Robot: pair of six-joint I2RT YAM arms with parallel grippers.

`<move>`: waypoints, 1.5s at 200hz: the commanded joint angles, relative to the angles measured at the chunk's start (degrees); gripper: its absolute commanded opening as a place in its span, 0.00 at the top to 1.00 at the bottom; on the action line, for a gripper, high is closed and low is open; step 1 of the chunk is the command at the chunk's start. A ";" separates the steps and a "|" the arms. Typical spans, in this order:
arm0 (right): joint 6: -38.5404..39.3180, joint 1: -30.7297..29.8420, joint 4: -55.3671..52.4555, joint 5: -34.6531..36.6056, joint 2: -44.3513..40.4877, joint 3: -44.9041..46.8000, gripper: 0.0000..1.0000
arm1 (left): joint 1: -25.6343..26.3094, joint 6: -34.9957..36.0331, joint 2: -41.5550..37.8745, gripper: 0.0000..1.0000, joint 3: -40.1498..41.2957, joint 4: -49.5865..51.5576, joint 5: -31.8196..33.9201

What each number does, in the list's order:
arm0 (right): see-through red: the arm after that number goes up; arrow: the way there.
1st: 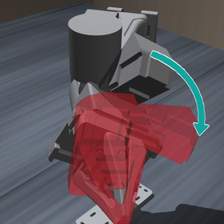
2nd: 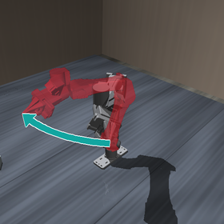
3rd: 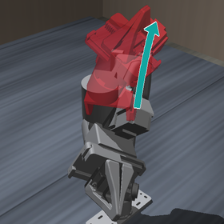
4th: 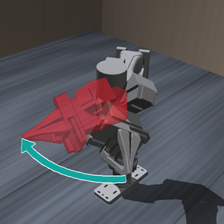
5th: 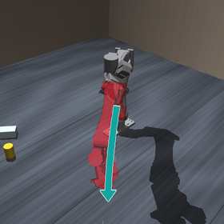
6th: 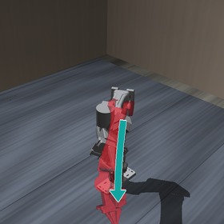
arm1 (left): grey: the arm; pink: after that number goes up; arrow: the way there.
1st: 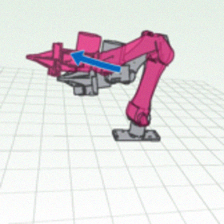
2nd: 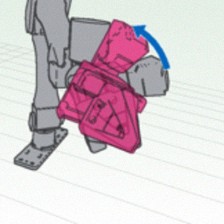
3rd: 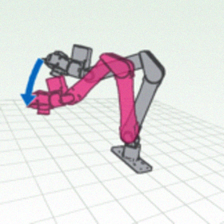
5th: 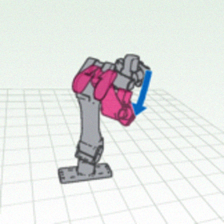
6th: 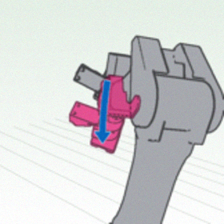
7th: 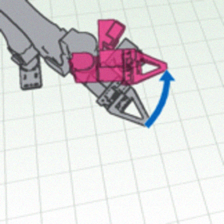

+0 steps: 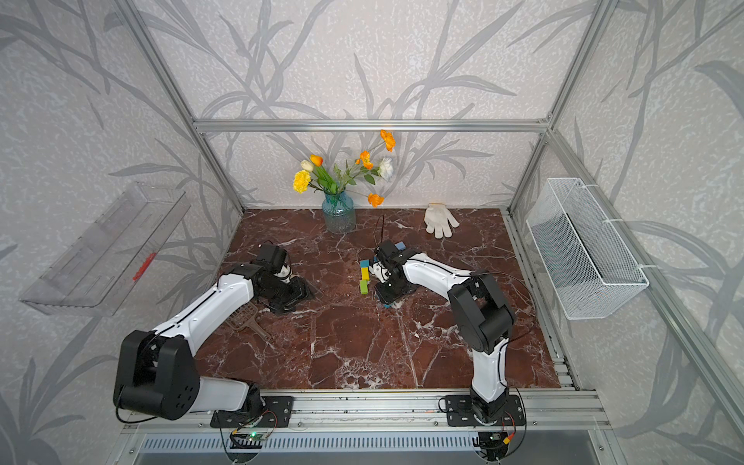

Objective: Assemble the letter c with building blocks
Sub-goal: Pick up the building block from the center of the board, then place the building block at the center of the board.

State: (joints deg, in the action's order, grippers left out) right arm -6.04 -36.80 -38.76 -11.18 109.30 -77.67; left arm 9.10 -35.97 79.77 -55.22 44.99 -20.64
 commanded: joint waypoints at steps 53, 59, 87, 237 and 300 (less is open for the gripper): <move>-27.11 -9.54 1.39 5.43 1.34 -8.37 0.73 | -6.40 3.27 -0.17 0.27 -2.36 9.93 5.79; -28.20 -10.30 1.48 5.59 2.24 -9.35 0.73 | -6.91 3.54 -0.50 0.27 -2.42 10.47 6.20; -33.42 -13.63 1.46 6.05 6.71 -14.50 0.73 | -8.84 3.78 -1.68 0.26 -2.30 12.27 7.31; -48.86 -21.44 11.62 0.77 27.37 -36.20 0.73 | -19.82 6.84 -3.73 0.26 -2.83 13.76 3.72; -50.35 -21.39 15.00 -1.84 32.92 -42.44 0.72 | -20.88 7.53 -3.65 0.26 -2.79 13.89 3.41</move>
State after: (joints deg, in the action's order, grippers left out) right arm -55.07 -58.17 -25.58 -11.70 140.33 -117.40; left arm -11.22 -29.58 77.23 -56.97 57.43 -16.71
